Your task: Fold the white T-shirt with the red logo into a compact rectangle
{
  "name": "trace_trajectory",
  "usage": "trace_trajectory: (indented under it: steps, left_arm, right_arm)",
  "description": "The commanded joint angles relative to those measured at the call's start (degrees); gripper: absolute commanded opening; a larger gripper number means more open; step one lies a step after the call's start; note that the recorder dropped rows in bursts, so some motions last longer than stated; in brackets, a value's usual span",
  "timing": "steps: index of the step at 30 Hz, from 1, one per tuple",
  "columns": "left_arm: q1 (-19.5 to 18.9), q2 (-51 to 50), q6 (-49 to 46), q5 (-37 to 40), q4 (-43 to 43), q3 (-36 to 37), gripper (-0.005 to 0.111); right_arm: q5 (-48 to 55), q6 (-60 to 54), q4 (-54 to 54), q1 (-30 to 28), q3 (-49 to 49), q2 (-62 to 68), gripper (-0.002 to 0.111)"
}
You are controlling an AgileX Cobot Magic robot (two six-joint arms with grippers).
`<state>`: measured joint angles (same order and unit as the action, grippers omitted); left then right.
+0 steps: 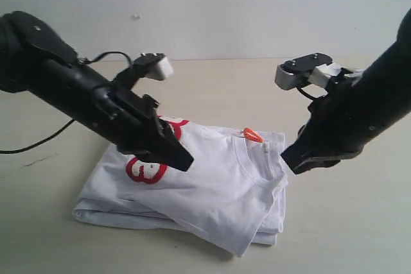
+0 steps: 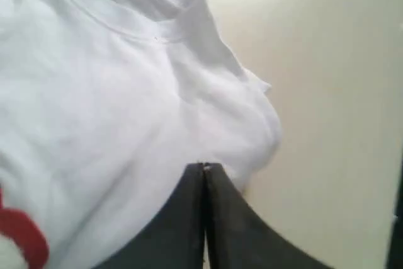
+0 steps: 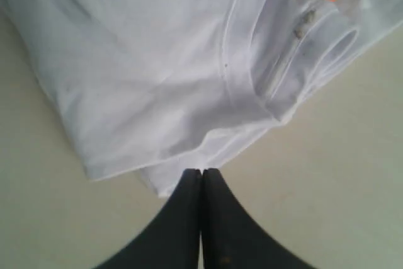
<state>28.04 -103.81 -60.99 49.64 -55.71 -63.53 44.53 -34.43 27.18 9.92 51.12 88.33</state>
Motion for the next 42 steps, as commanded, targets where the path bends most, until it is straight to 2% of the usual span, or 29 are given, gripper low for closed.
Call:
trace_trajectory:
  steps: [1,12,17,22,25,30,32,34,39,42]
  left_arm:
    - [7.28,-3.90,1.35,-17.62,-0.15,-1.36,0.000]
    - [6.96,-20.26,6.18,-17.87,-0.15,-13.19,0.000]
    - [4.53,-22.66,10.80,-20.92,-1.94,-17.75,0.000]
    - [1.60,-23.40,10.77,-20.77,-3.63,-20.12,0.000]
    - [0.47,-23.40,10.77,-15.69,-6.05,-20.45,0.000]
    - [0.24,-23.05,3.88,4.68,-6.24,-20.45,0.000]
    - [1.07,-23.16,2.52,8.72,-2.86,-20.45,0.000]
    - [2.76,-23.16,3.81,7.51,4.63,-20.45,0.000]
    - [8.80,-24.59,16.06,-5.79,25.69,-20.45,0.000]
    - [10.68,-25.71,19.78,-13.91,28.36,-20.45,0.000]
  right_arm:
    - [1.39,0.08,0.23,0.01,-6.33,-9.73,0.000]
    - [6.86,-0.06,4.81,0.01,-8.43,-19.83,0.000]
    - [9.01,0.04,5.42,0.01,-8.43,-21.42,0.000]
    - [9.79,0.04,5.77,0.01,-8.43,-21.70,0.000]
    - [9.67,0.04,5.80,0.01,-8.43,-21.70,0.000]
    - [8.54,0.04,5.80,0.01,-8.43,-21.70,0.000]
    - [8.41,0.04,5.80,0.01,-8.43,-21.70,0.000]
    - [8.41,0.04,5.80,0.01,-8.43,-21.70,0.000]
    - [9.15,0.04,6.25,0.01,-8.43,-21.70,0.000]
    - [9.71,0.04,7.26,0.01,-8.43,-21.70,0.000]
